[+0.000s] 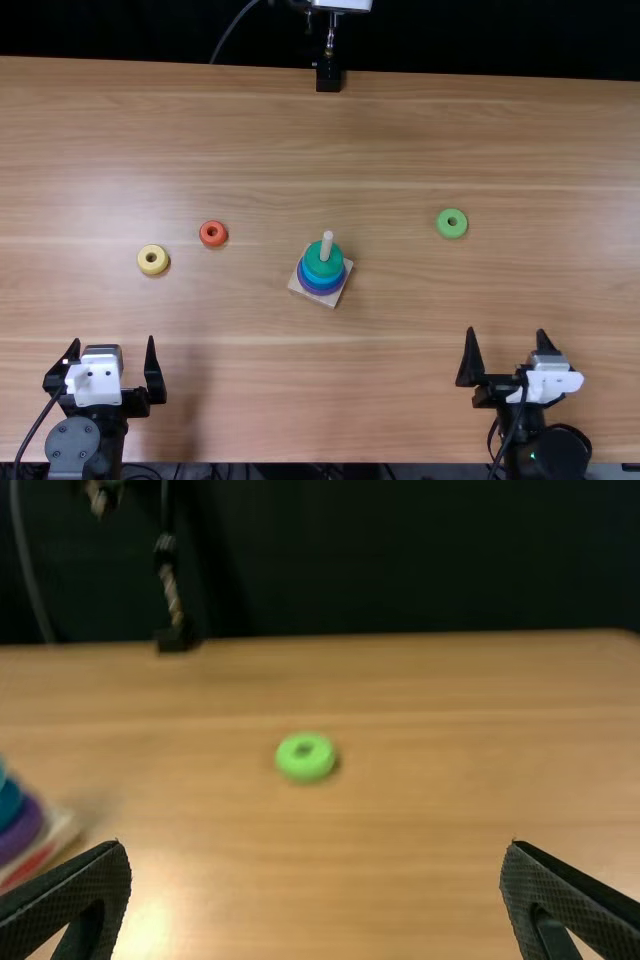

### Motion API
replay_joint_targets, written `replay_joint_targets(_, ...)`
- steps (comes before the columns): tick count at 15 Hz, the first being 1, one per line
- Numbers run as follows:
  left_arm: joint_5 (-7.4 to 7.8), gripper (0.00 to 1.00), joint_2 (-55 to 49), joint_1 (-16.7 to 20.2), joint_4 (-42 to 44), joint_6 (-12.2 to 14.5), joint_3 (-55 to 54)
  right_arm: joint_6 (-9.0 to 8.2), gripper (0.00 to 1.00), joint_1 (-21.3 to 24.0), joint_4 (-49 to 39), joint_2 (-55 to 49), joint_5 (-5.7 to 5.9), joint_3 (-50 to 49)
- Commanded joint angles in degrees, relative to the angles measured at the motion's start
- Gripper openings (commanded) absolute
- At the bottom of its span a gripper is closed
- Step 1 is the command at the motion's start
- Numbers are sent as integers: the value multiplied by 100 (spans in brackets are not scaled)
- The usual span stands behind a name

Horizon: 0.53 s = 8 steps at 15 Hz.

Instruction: Build the Hanoi tower: stack the rings onto the peg from bottom to top in this color order: purple, dark blue, light blue, dark green, light green, yellow, orange.

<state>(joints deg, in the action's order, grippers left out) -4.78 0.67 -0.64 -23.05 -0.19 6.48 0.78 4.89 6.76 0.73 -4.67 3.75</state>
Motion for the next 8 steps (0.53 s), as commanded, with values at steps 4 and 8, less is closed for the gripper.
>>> replay_joint_targets(4,-113,100,-67,38,-248,50,-648,-78,100,153,-238,911,34,1726)
replay_joint_targets(8,-113,100,-67,38,-248,50,-648,-67,100,136,-153,2616,34,3651)
